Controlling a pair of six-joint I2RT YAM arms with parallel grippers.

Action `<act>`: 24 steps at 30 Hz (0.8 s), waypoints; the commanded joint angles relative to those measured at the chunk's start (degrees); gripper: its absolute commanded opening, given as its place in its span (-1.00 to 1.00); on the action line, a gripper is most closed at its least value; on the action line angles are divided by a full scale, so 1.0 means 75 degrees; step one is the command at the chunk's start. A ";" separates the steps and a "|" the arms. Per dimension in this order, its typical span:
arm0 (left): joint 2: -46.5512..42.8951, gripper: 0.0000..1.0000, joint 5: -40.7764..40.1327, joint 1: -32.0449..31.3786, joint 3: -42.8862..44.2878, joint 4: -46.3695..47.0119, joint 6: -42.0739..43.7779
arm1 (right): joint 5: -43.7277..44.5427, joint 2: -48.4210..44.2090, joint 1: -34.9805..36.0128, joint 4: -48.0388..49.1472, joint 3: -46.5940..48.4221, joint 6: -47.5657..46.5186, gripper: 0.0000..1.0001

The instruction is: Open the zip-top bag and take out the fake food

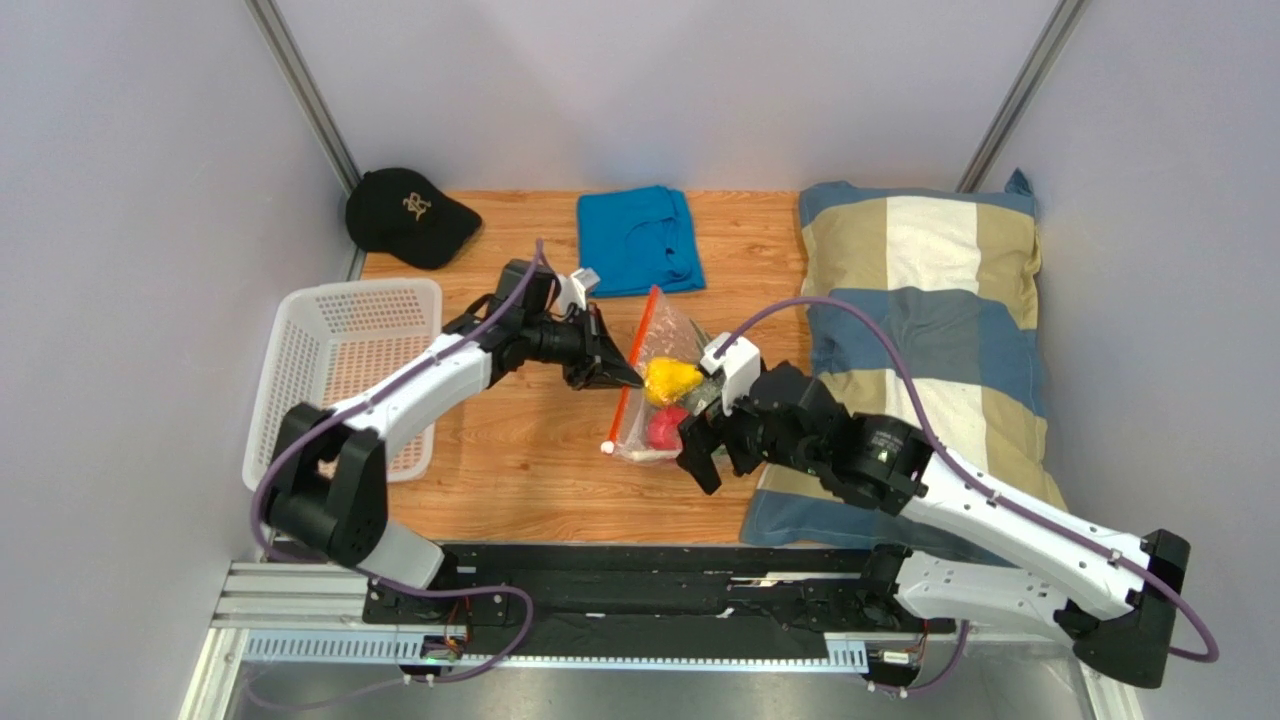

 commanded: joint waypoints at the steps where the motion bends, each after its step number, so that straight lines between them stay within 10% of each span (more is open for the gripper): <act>1: -0.1448 -1.00 -0.0937 -0.0025 0.0009 -0.0743 -0.2307 | 0.1629 -0.0653 0.0915 0.2748 -0.1066 -0.1208 1.00; 6: -0.2657 -1.00 -0.1991 -0.0340 -0.0661 -0.0447 -0.4629 | 0.2825 -0.0537 0.2030 0.4845 -0.1995 -0.2289 0.98; 24: -0.3162 -1.00 -0.3400 -0.0763 -0.0426 -0.1188 -0.5652 | 0.2708 -0.0595 0.2194 0.7756 -0.3555 -0.1388 0.22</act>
